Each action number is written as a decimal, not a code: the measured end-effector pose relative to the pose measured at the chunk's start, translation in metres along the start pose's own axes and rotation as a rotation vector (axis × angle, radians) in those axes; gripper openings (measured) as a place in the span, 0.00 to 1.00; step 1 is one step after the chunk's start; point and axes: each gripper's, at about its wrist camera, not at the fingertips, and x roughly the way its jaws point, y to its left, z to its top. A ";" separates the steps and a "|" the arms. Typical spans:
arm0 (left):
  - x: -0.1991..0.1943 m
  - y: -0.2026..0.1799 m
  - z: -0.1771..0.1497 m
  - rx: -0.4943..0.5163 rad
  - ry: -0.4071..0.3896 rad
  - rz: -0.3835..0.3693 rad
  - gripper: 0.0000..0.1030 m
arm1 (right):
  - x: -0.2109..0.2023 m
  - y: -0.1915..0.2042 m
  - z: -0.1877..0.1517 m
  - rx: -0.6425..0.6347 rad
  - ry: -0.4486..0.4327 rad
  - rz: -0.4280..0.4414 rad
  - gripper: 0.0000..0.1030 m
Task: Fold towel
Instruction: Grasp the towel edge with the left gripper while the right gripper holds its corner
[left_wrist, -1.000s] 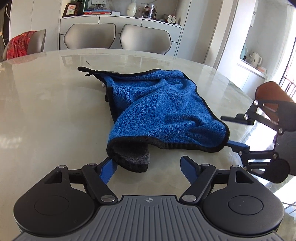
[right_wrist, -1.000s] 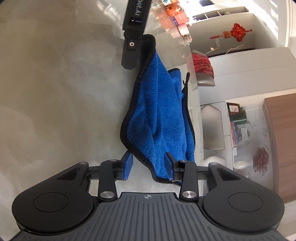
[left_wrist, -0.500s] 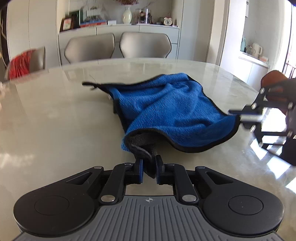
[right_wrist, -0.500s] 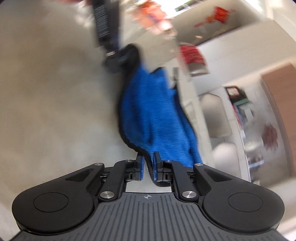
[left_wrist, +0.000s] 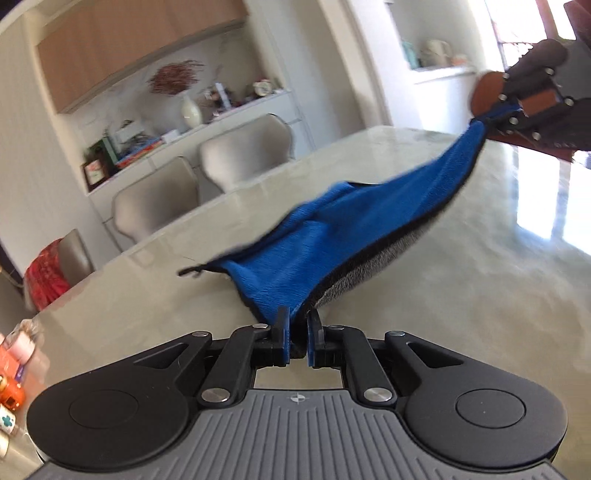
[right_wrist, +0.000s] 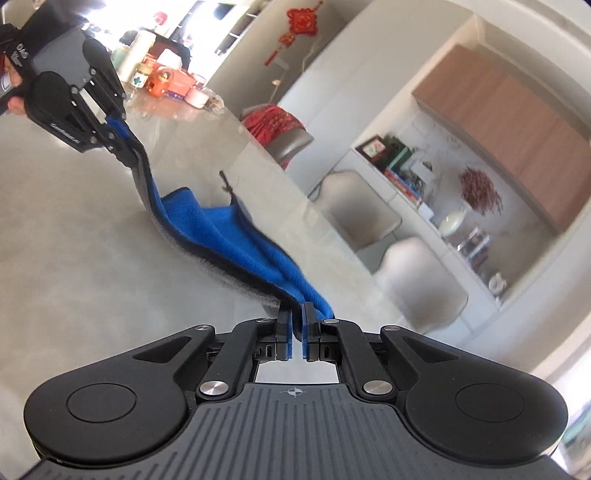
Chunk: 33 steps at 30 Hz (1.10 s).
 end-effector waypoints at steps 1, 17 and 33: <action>-0.002 -0.005 -0.003 0.015 0.011 -0.007 0.08 | -0.005 0.003 -0.006 -0.006 0.020 0.000 0.04; -0.021 -0.046 -0.037 0.128 0.077 -0.010 0.15 | -0.044 0.084 -0.044 -0.070 0.095 0.081 0.05; 0.013 -0.055 -0.029 0.106 0.091 0.002 0.41 | -0.006 0.099 -0.032 -0.193 0.133 0.118 0.34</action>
